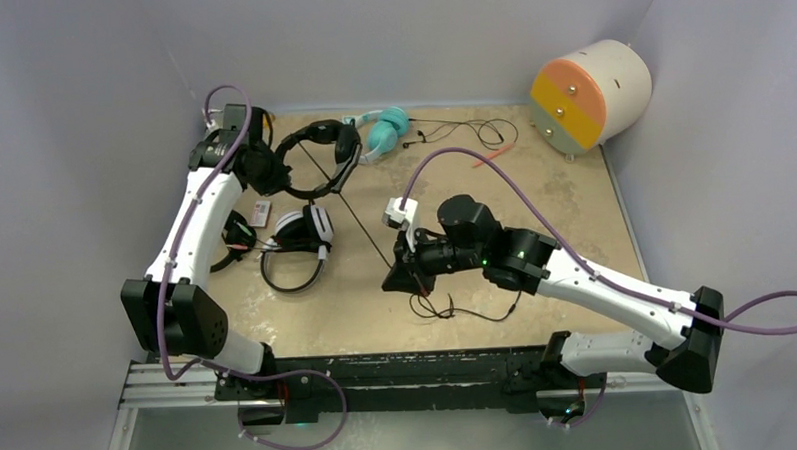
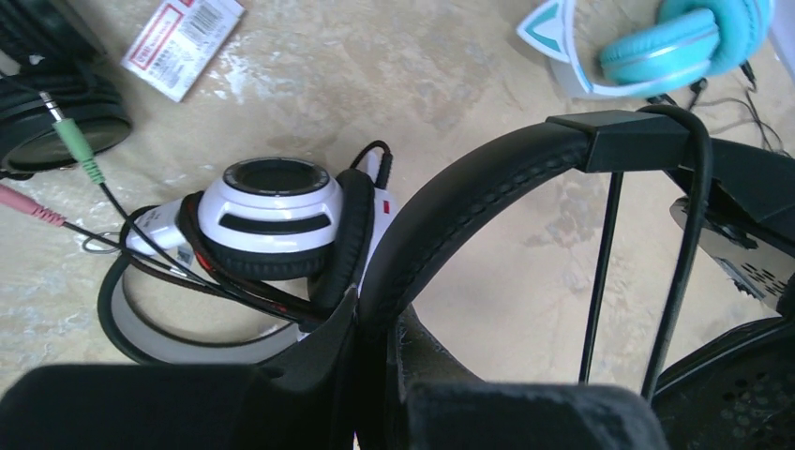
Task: Wrap the headphones
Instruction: Wrap the headphones cable around the headphones.
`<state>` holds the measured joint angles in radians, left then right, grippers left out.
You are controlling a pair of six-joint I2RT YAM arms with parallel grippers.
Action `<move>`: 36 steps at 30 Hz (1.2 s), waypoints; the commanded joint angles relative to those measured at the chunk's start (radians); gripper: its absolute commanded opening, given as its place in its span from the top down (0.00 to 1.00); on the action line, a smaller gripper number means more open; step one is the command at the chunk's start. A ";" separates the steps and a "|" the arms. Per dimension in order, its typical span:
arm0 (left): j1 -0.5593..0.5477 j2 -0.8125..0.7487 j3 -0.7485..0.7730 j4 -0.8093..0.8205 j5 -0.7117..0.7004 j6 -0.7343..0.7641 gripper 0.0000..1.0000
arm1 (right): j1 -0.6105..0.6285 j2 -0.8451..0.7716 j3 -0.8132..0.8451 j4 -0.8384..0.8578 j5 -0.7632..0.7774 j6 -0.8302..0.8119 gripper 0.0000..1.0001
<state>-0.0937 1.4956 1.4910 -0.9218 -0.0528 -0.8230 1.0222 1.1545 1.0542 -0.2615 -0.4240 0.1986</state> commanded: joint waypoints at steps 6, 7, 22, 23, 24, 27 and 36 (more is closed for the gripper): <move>-0.123 -0.011 -0.003 0.019 -0.404 -0.193 1.00 | 0.035 0.068 0.169 -0.060 -0.111 -0.011 1.00; -0.125 -0.009 -0.003 0.016 -0.396 -0.204 1.00 | 0.037 0.082 0.182 -0.064 -0.119 -0.013 1.00; -0.360 -0.085 -0.155 0.208 -0.627 -0.016 1.00 | 0.037 0.228 0.570 -0.299 0.104 -0.127 1.00; -0.384 -0.101 -0.171 0.236 -0.647 0.029 1.00 | 0.022 0.235 0.585 -0.307 0.110 -0.133 1.00; -0.407 -0.114 -0.185 0.264 -0.675 0.072 1.00 | 0.002 0.242 0.595 -0.315 0.110 -0.133 1.00; -0.478 -0.152 -0.228 0.344 -0.745 0.224 1.00 | -0.098 0.247 0.600 -0.323 0.078 -0.116 1.00; -0.658 -0.156 -0.311 0.409 -0.826 0.518 1.00 | -0.259 0.218 0.529 -0.284 0.061 -0.082 1.00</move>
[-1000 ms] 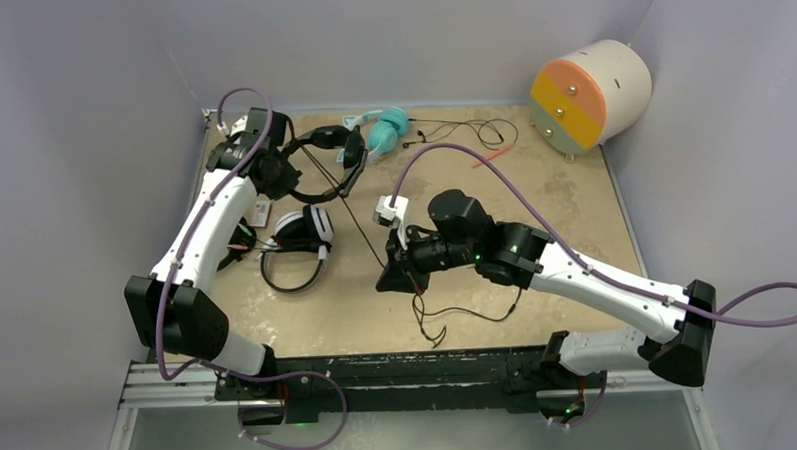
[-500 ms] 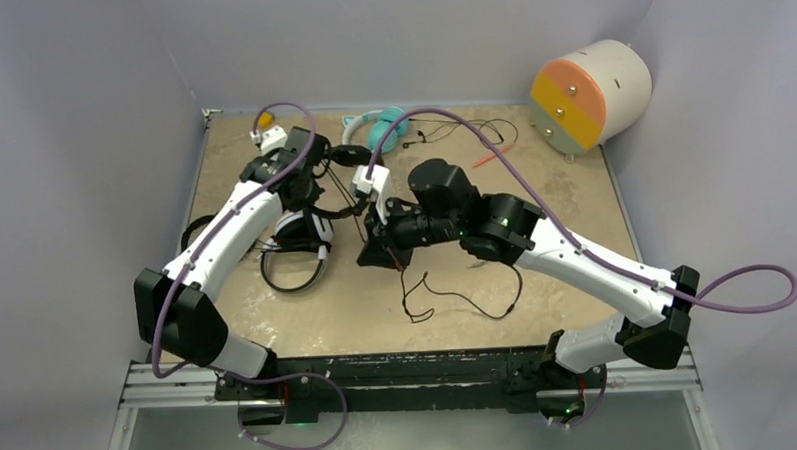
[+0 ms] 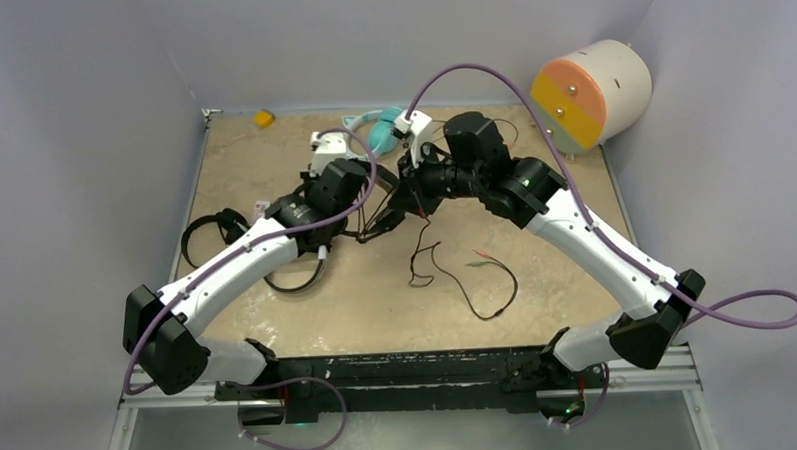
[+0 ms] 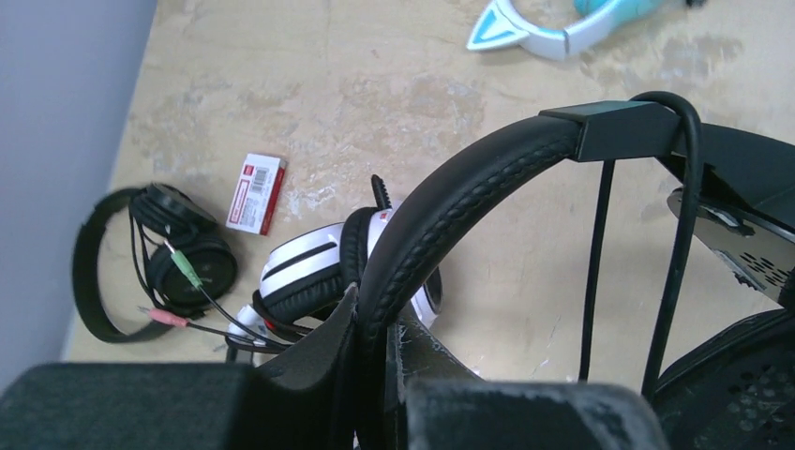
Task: Wrap the headphones
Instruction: Wrap the headphones cable around the headphones.
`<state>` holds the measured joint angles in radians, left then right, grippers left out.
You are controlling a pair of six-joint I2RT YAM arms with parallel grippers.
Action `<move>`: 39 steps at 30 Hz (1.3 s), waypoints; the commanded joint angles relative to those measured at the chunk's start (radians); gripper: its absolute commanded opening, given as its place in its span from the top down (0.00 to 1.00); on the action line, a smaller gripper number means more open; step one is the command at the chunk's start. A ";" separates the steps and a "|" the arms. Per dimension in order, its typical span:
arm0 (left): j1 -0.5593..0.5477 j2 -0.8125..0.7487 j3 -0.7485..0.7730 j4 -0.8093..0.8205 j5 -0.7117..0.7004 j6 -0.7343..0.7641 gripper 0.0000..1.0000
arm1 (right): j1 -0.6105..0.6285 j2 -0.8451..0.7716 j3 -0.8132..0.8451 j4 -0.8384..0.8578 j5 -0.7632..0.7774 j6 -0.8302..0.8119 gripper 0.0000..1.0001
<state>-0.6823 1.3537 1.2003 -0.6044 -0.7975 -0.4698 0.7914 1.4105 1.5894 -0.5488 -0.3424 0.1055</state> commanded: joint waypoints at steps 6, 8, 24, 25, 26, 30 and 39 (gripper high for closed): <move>-0.124 -0.016 -0.062 0.085 -0.042 0.254 1.00 | -0.125 -0.047 -0.003 -0.028 0.004 -0.002 1.00; -0.129 -0.027 -0.073 0.084 -0.031 0.264 1.00 | -0.157 -0.059 -0.005 -0.040 0.010 -0.014 1.00; -0.129 -0.172 -0.073 0.034 0.574 0.463 1.00 | -0.220 -0.065 -0.058 -0.008 0.157 -0.156 0.99; -0.129 -0.177 -0.060 0.011 0.621 0.480 1.00 | -0.221 -0.056 -0.060 -0.006 0.192 -0.164 0.99; -0.130 -0.185 -0.052 -0.006 0.668 0.503 1.00 | -0.222 -0.046 -0.063 -0.001 0.223 -0.170 0.99; -0.129 -0.198 -0.021 -0.039 0.745 0.486 1.00 | -0.239 -0.010 -0.086 0.035 0.230 -0.169 0.99; -0.128 -0.212 0.136 -0.132 0.782 0.244 1.00 | -0.302 -0.080 -0.372 0.372 0.074 -0.058 0.87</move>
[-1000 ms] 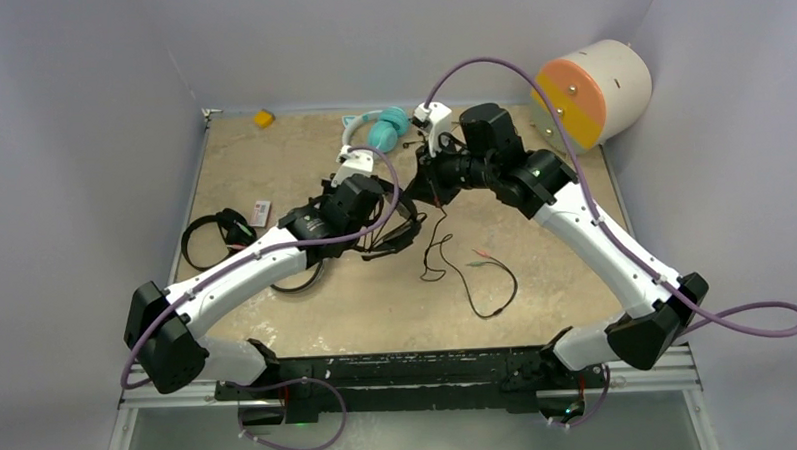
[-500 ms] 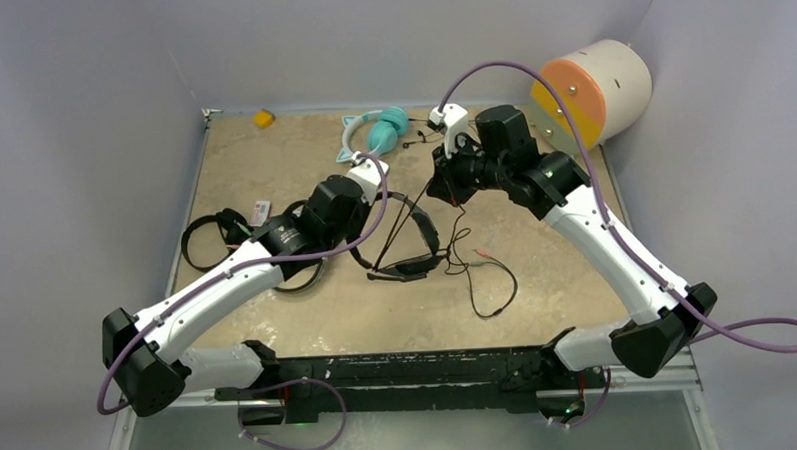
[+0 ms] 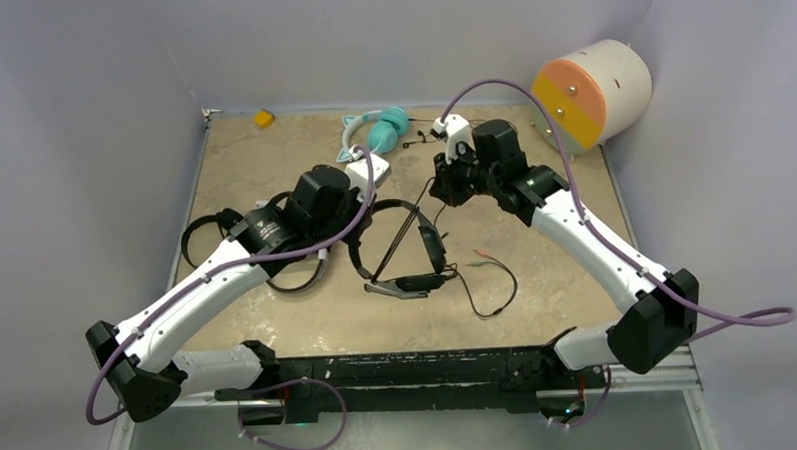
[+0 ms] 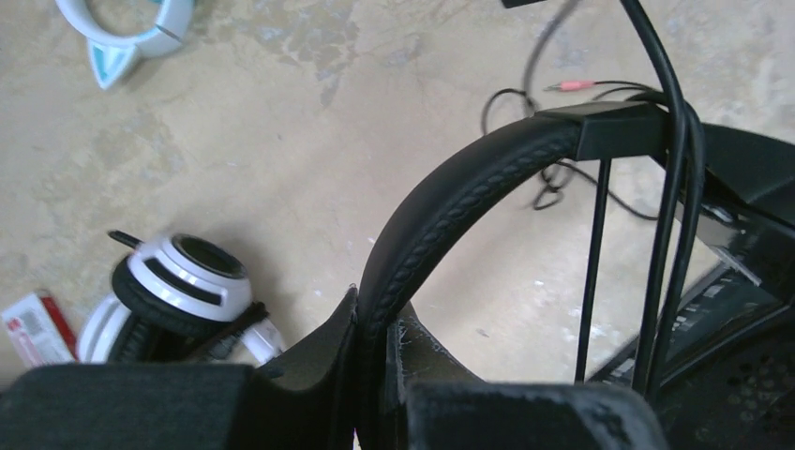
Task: Wrap the headphones
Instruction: Wrap the headphones cable around the headphones.
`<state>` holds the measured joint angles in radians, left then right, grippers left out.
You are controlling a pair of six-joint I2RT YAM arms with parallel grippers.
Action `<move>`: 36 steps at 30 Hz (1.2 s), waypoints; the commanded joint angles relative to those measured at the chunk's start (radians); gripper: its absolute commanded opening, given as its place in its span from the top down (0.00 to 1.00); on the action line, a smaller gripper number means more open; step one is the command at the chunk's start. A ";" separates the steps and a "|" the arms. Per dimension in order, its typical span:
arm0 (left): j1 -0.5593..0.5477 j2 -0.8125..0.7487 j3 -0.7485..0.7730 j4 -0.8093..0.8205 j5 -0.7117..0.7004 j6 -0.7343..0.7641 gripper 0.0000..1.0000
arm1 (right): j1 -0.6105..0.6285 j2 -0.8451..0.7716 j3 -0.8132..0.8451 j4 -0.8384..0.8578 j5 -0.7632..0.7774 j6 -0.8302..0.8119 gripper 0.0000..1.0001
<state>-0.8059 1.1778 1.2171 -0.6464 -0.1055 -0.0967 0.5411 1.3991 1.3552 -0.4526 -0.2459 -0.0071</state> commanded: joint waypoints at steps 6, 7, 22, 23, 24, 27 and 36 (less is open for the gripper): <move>-0.005 -0.047 0.215 -0.128 0.129 -0.310 1.00 | -0.058 -0.110 -0.394 0.647 -0.105 0.126 0.86; -0.004 -0.050 0.226 -0.128 0.135 -0.344 1.00 | -0.058 -0.109 -0.429 0.700 -0.128 0.144 0.86; -0.003 0.002 0.416 -0.202 0.195 -0.504 1.00 | -0.058 -0.024 -0.652 1.157 -0.239 0.261 0.65; -0.003 0.013 0.429 -0.206 0.192 -0.507 1.00 | -0.058 -0.020 -0.656 1.169 -0.241 0.265 0.64; -0.001 0.023 0.445 -0.211 0.186 -0.512 1.00 | -0.058 -0.016 -0.655 1.173 -0.245 0.267 0.64; 0.018 0.057 0.502 -0.228 0.182 -0.523 1.00 | -0.058 0.003 -0.659 1.179 -0.262 0.278 0.62; 0.255 0.164 0.619 -0.211 0.346 -0.526 1.00 | -0.055 0.022 -0.746 1.264 -0.298 0.367 0.69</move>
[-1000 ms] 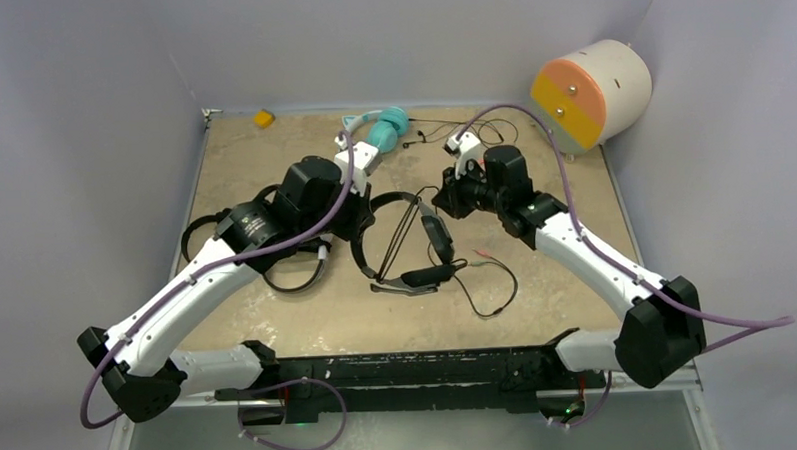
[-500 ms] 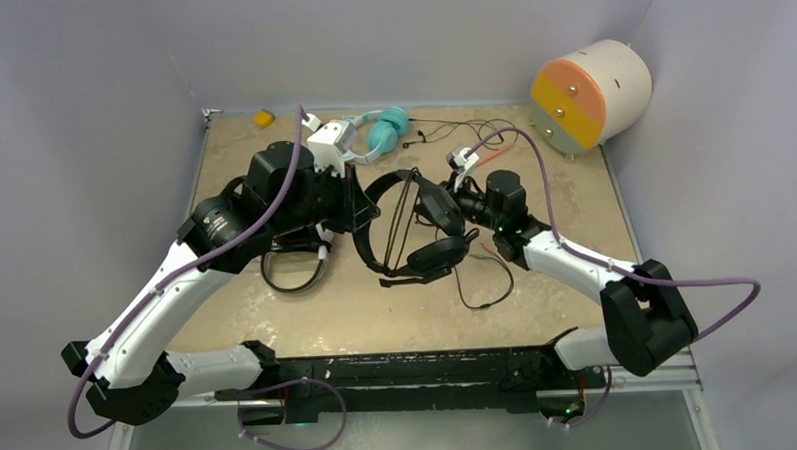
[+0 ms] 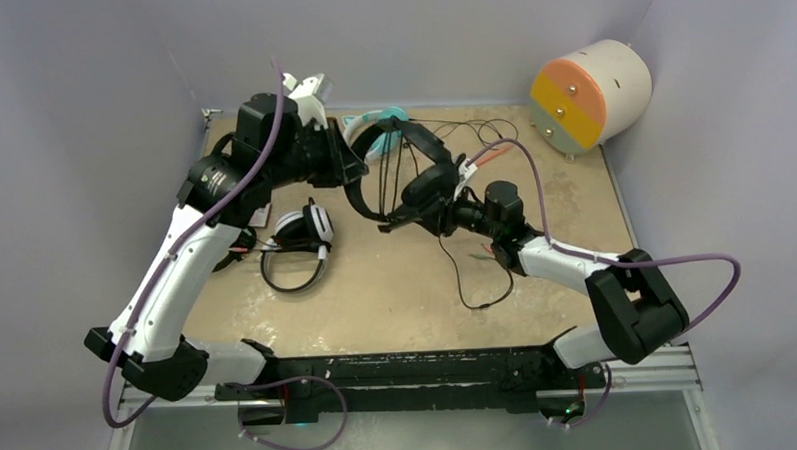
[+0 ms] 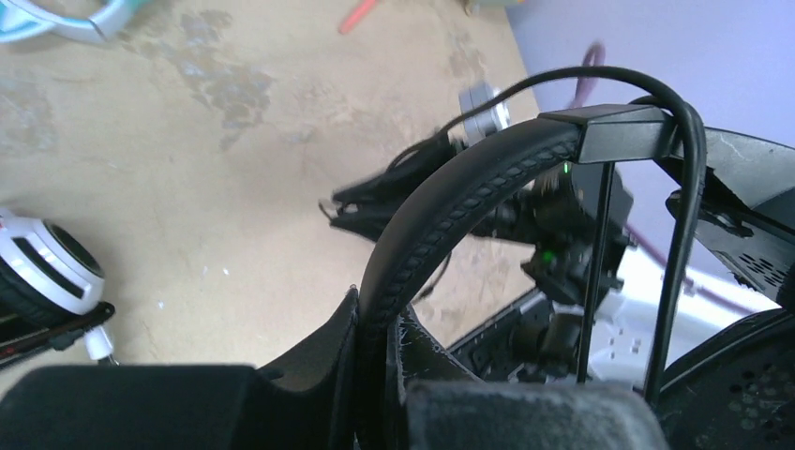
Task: Wrap the headphones
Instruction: Wrap the headphones cable around the headphones.
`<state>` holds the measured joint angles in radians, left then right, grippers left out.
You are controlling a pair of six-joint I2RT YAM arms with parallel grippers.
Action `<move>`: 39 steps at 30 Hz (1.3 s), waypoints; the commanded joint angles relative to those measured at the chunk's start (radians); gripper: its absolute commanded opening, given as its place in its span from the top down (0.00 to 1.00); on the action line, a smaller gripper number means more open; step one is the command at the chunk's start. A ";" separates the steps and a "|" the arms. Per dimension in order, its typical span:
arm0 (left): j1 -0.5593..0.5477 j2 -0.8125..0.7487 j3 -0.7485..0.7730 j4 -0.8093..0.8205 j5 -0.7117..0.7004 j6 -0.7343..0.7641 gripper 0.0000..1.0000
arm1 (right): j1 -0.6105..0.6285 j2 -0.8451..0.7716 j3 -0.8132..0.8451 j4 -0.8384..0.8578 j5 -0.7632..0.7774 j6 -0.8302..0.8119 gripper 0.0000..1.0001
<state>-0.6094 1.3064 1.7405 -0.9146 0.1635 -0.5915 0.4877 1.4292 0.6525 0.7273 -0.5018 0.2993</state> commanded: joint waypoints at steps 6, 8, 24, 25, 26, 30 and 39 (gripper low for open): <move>0.170 0.115 0.182 0.101 0.070 -0.064 1.00 | 0.004 -0.049 -0.138 0.098 -0.070 0.101 0.89; 0.225 0.137 0.193 0.130 0.096 -0.094 1.00 | 0.006 -0.070 -0.170 0.096 -0.079 0.114 0.97; 0.550 0.249 0.231 0.166 0.043 -0.178 1.00 | 0.014 -0.406 -0.305 -0.185 -0.031 0.115 1.00; 0.553 0.248 0.226 0.164 0.031 -0.176 1.00 | 0.014 -0.429 -0.295 -0.230 -0.018 0.104 1.00; 0.559 0.248 0.223 0.160 0.011 -0.176 1.00 | 0.014 -0.451 -0.273 -0.293 -0.005 0.096 1.00; 0.598 0.282 0.274 0.071 -0.109 -0.245 1.00 | 0.014 -0.568 -0.209 -0.613 0.253 0.132 1.00; 0.649 0.315 0.312 -0.118 -0.456 -0.411 1.00 | 0.008 -0.752 -0.088 -1.030 0.965 0.204 1.00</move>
<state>0.0242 1.6257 2.0033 -0.9939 -0.0959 -0.9081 0.4980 0.7170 0.4778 -0.0608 0.0975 0.4744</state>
